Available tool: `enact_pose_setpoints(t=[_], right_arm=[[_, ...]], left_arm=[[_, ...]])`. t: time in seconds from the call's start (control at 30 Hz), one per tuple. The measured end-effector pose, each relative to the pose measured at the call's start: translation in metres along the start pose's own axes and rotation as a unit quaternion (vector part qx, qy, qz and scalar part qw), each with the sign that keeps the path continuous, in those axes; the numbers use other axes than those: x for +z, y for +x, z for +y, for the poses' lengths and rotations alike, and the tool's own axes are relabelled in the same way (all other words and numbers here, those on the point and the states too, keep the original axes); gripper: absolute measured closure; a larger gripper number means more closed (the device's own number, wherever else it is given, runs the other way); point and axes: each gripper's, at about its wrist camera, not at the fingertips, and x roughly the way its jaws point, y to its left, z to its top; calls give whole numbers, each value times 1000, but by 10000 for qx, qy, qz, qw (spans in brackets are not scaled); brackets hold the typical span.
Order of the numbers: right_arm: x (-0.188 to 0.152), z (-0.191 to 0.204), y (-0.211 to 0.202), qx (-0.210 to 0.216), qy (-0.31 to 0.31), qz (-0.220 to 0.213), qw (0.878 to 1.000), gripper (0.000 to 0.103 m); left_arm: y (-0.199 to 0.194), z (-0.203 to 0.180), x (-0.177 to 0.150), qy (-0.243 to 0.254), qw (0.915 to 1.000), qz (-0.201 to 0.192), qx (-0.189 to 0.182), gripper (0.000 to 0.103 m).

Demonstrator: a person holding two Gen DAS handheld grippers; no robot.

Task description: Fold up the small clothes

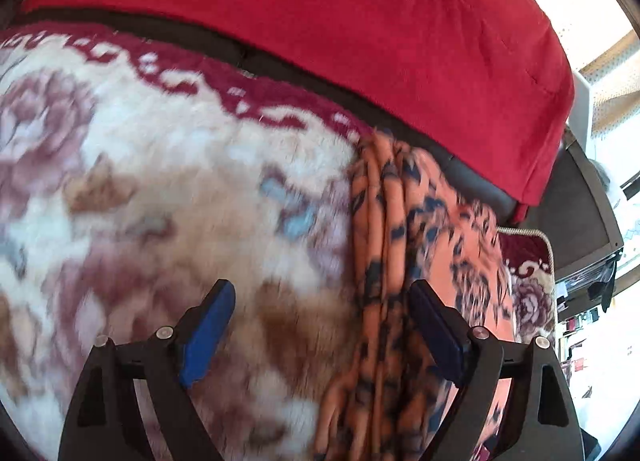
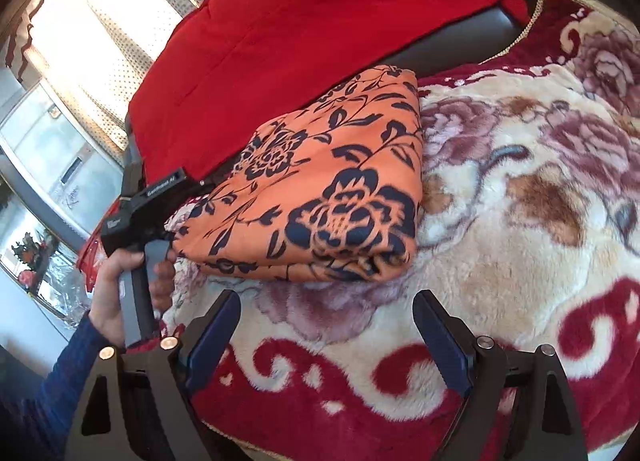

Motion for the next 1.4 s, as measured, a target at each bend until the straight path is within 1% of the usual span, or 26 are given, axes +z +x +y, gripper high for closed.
enact_pose_setpoints(t=[0.13,0.23,0.27,0.33,0.37,0.43,0.5,0.53,0.57,0.63,0.67,0.73,0.8,0.87,0.93,0.97,1.03,1.07,1.17,1.27,1.33,1.4], right_arm=[[-16,11,-11,141,51,25,9999,13],[-28,22,-24,214,-27,31,9998,13],[-32,26,-29,230,-60,31,9997,13],[-40,33,-39,261,-126,15,9996,13],[-44,36,-44,268,-160,10,9995,13],[-52,40,-54,279,-199,-19,9994,13],[-59,45,-61,267,-213,-31,9994,13],[-62,47,-65,248,-223,-53,9994,13],[-63,49,-66,231,-238,-70,9994,13],[-66,55,-72,139,-295,-118,9994,13],[-68,60,-76,71,-354,-165,9992,13],[-68,69,-83,-58,-514,-271,9983,13],[-68,79,-89,-280,-710,-394,9963,10],[-66,85,-93,-463,-861,-483,9940,9],[-64,92,-96,-669,-975,-568,9914,7],[-63,95,-97,-831,-1032,-608,9893,3],[-60,98,-95,-1093,-1096,-667,9857,1],[-59,100,-95,-1321,-1117,-731,9822,1],[-53,102,-96,-1611,-1082,-875,9771,1],[-42,105,-97,-1961,-1071,-1104,9684,1],[-37,107,-98,-2067,-1062,-1183,9654,1],[-30,110,-94,-2121,-1081,-1204,9638,1]], left_arm=[[-21,2,-24,166,9994,-95,294,14],[-32,13,-39,44,9993,17,379,13],[-38,17,-43,9,9988,56,495,13],[-48,20,-55,90,9974,72,718,14],[-58,18,-63,178,9970,-10,752,14],[-84,5,-81,538,9946,-342,816,14],[-110,-13,-101,924,9895,-695,870,13],[-126,-26,-114,1159,9846,-959,891,13],[-134,-34,-119,1301,9810,-1113,914,12],[-159,-56,-142,1686,9676,-1568,1040,7],[-166,-64,-147,1788,9625,-1728,1090,5],[-177,-77,-158,1948,9550,-1917,1152,2],[-182,-89,-163,2070,9515,-1861,1312,1],[-186,-94,-169,2083,9510,-1814,1391,1],[-190,-95,-173,2034,9520,-1827,1379,1],[-192,-96,-174,2014,9520,-1841,1390,1],[-197,-97,-175,1985,9495,-1911,1500,1],[-197,-97,-177,1974,9491,-1928,1522,1],[-201,-96,-178,1926,9498,-1943,1520,1],[-205,-96,-178,1901,9484,-1976,1590,0],[-206,-96,-178,1921,9482,-1969,1590,0],[-208,-96,-176,1881,9498,-1970,1537,0]])
